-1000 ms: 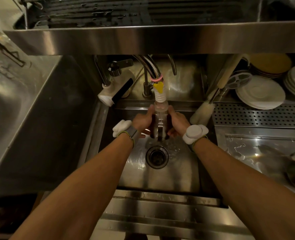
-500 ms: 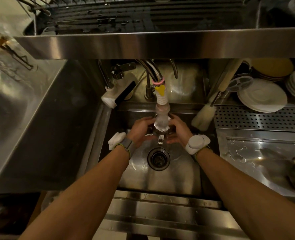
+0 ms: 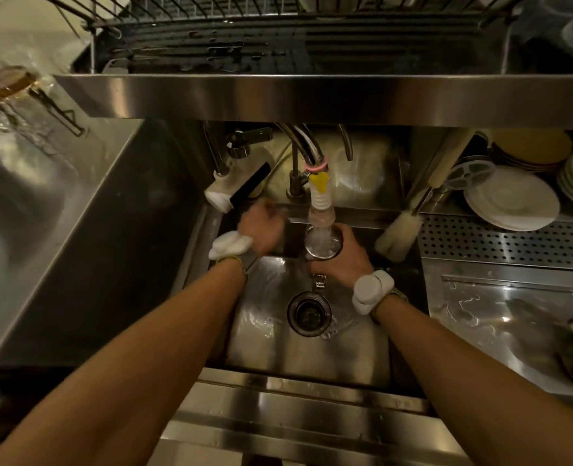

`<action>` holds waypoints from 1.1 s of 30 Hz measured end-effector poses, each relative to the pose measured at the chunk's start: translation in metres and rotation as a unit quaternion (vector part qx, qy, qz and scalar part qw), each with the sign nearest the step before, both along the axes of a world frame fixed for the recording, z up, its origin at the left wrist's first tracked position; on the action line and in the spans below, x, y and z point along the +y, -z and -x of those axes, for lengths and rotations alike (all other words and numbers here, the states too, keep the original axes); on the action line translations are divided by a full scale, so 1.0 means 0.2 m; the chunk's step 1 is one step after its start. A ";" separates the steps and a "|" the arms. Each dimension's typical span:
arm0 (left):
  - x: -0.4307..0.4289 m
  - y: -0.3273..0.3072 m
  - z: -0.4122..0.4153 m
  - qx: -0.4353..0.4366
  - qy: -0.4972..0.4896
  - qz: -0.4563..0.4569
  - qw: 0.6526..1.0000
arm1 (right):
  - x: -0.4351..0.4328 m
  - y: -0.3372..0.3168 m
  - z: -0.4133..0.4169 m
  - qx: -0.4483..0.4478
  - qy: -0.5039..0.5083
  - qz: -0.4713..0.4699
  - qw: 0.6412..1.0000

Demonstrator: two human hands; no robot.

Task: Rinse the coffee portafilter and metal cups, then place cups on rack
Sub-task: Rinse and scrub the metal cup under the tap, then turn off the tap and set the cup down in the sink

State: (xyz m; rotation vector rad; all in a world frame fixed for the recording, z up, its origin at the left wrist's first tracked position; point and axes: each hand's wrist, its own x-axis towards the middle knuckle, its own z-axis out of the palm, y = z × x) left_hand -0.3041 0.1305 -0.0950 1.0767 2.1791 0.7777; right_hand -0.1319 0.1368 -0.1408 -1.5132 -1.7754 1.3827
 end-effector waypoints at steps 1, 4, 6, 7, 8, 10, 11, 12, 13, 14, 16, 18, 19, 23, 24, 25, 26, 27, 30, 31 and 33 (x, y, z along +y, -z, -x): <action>0.04 -0.04 0.02 0.054 -0.013 -0.028 0.998 | 0.00 0.00 0.00 -0.005 -0.007 -0.001 1.000; 0.15 -0.16 0.08 0.147 0.003 -0.099 0.984 | -0.01 -0.01 0.01 0.004 -0.002 -0.010 1.000; 0.23 -0.21 0.10 0.173 0.072 -0.091 0.978 | 0.00 -0.01 0.00 0.012 0.004 -0.012 1.000; 0.26 -0.23 0.11 0.191 0.095 -0.066 0.975 | 0.01 -0.02 0.00 0.004 -0.005 -0.013 1.000; 0.29 -0.24 0.12 0.207 0.105 -0.044 0.972 | 0.01 -0.03 0.00 -0.005 -0.017 -0.014 1.000; 0.33 -0.25 0.13 0.238 0.102 -0.018 0.966 | 0.02 -0.04 0.00 -0.015 -0.032 -0.014 0.999; 0.35 -0.25 0.14 0.257 0.096 -0.010 0.962 | 0.02 -0.04 0.01 -0.015 -0.031 -0.014 0.999; 0.35 -0.26 0.14 0.269 0.093 -0.004 0.959 | 0.02 -0.04 0.01 -0.014 -0.030 -0.013 0.999; 0.36 -0.26 0.14 0.273 0.090 -0.002 0.958 | 0.02 -0.04 0.01 -0.012 -0.030 -0.012 0.999; 0.36 -0.27 0.15 0.272 0.087 -0.004 0.958 | 0.02 -0.04 0.02 -0.011 -0.032 -0.012 0.999; 0.37 -0.27 0.15 0.266 0.077 -0.010 0.961 | 0.02 -0.04 0.02 -0.009 -0.033 -0.011 0.999; 0.38 -0.27 0.15 0.259 0.067 -0.017 0.963 | 0.03 -0.04 0.03 -0.006 -0.030 -0.009 0.999; 0.38 -0.26 0.15 0.256 0.064 -0.026 0.964 | 0.03 -0.04 0.03 -0.004 -0.030 -0.009 1.000; 0.38 -0.21 0.16 0.239 0.061 -0.072 0.966 | 0.03 -0.04 0.03 -0.007 -0.031 -0.010 0.999; 0.38 -0.20 0.16 0.235 0.067 -0.074 0.967 | 0.03 -0.04 0.03 -0.006 -0.031 -0.009 0.999; 0.39 -0.19 0.17 0.230 0.072 -0.075 0.968 | 0.03 -0.04 0.02 -0.006 -0.032 -0.010 0.999; 0.39 -0.19 0.18 0.224 0.073 -0.078 0.969 | 0.03 -0.04 0.02 -0.005 -0.033 -0.009 0.999; 0.39 -0.18 0.19 0.218 0.072 -0.082 0.970 | 0.02 -0.04 0.02 -0.005 -0.035 -0.008 0.999; 0.39 -0.16 0.21 0.208 0.086 -0.092 0.970 | 0.01 -0.04 0.01 -0.002 -0.031 -0.007 1.000; 0.38 -0.16 0.21 0.204 0.093 -0.093 0.970 | 0.01 -0.03 0.01 -0.001 -0.029 -0.008 1.000; 0.38 -0.16 0.23 0.203 0.100 -0.096 0.969 | 0.00 -0.03 0.01 0.003 -0.029 -0.008 1.000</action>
